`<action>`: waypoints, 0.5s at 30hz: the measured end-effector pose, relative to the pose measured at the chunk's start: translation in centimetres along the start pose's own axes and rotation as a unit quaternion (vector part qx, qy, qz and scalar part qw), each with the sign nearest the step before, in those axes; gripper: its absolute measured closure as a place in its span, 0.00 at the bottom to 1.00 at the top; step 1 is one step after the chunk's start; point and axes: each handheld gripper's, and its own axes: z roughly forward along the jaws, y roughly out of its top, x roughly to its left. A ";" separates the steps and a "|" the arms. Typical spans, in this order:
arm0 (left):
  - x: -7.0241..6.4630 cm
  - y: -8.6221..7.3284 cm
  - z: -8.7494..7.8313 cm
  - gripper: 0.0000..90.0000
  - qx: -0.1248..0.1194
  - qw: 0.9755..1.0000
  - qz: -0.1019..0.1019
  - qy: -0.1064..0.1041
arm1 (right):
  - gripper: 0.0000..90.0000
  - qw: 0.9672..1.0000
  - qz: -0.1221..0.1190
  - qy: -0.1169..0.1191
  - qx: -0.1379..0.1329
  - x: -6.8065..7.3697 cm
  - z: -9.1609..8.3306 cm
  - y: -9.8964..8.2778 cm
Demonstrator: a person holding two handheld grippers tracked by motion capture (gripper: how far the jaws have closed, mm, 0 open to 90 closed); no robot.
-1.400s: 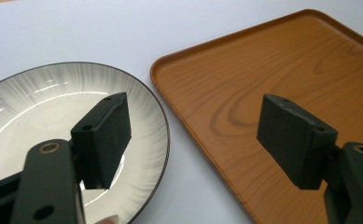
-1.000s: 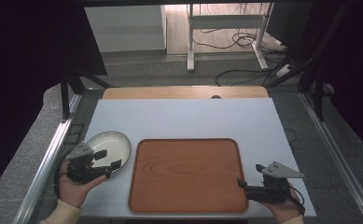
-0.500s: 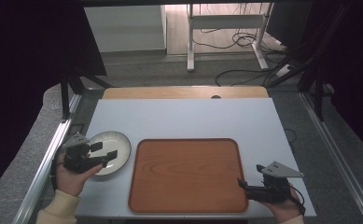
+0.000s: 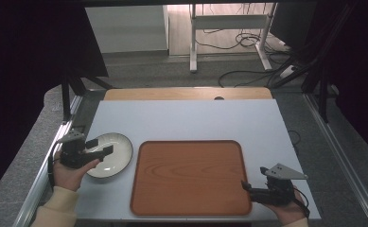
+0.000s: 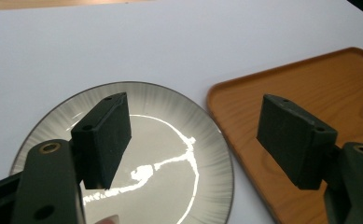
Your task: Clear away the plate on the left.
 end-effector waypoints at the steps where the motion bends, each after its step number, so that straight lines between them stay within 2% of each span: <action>1: 0.3 0.0 0.1 0.28 -0.002 1.000 -0.005 0.001 | 0.18 1.000 0.000 0.000 0.000 0.0 0.0 0.0; 4: 1.2 0.1 0.4 0.29 -0.002 1.000 -0.015 0.005 | 0.18 1.000 -0.002 0.001 0.001 0.0 0.0 0.0; 8: 1.8 0.0 0.8 0.29 -0.001 1.000 -0.017 0.013 | 0.18 1.000 -0.002 0.000 0.000 0.0 0.0 0.0; 12: 2.6 -0.4 1.4 0.29 -0.003 0.999 -0.035 0.017 | 0.18 1.000 -0.002 0.000 0.001 0.0 0.0 0.0; 15: 3.2 -0.6 1.5 0.29 -0.002 0.999 -0.040 0.025 | 0.18 1.000 -0.002 -0.001 0.002 0.0 0.0 -0.1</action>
